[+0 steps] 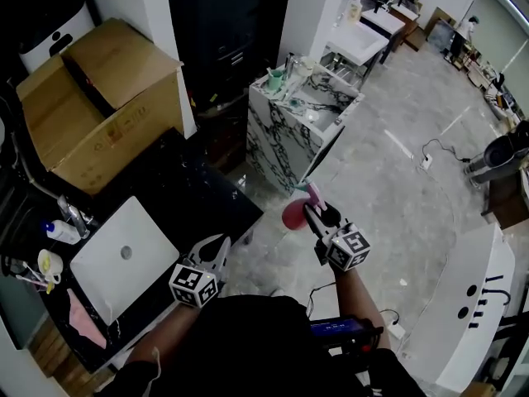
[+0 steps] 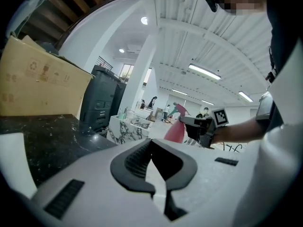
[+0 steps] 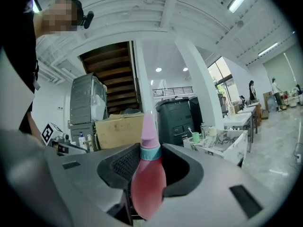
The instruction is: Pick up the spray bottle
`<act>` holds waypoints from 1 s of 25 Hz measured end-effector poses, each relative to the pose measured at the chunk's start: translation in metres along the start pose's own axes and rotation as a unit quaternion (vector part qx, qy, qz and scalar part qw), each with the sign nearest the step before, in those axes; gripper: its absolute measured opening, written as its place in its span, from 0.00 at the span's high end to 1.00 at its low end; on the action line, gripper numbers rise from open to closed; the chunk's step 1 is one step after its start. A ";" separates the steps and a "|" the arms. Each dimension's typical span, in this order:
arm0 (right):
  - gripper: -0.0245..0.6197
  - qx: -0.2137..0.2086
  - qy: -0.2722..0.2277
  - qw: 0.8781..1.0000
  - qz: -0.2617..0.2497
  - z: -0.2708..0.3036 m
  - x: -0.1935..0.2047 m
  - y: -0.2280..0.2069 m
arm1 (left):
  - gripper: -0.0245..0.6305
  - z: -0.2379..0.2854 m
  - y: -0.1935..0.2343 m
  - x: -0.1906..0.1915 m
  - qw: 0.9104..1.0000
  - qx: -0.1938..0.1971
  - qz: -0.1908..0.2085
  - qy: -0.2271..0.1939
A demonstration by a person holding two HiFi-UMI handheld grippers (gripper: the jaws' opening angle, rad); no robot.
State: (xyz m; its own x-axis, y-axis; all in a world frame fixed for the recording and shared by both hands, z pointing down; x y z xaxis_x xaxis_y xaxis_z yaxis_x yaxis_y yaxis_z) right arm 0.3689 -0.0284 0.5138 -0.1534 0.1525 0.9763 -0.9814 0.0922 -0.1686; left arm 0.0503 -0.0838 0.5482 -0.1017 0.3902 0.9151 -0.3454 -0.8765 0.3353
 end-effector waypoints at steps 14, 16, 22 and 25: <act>0.71 0.020 0.003 1.000 0.013 -0.100 0.023 -0.055 | 0.95 0.059 -0.045 0.007 0.999 0.022 0.013 0.022; 0.71 0.017 0.005 1.000 0.012 -0.109 0.028 -0.058 | 0.95 0.066 -0.053 0.008 0.999 0.030 0.017 0.026; 0.71 0.014 -0.001 1.000 0.017 -0.128 0.029 -0.064 | 0.95 0.081 -0.078 0.010 0.998 0.046 0.019 0.030; 0.71 0.012 0.000 1.000 0.022 -0.135 0.033 -0.068 | 0.95 0.087 -0.086 0.014 0.998 0.052 0.023 0.029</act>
State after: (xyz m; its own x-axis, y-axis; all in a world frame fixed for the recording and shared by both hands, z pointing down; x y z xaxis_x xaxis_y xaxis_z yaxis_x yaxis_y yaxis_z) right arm 0.4461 0.1032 0.5387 -0.1970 0.1554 0.9680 -0.9761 0.0616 -0.2085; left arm 0.1594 -0.0269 0.5518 -0.1699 0.3614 0.9168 -0.2413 -0.9173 0.3168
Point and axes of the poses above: the fingertips, and each gripper's own axes: z forward along the fingers, y to its left, x out of its underside, the point moved 8 cm from there along -z, backward along the fingers, and after that the axes turned 9 degrees about x, right-handed, at the moved point
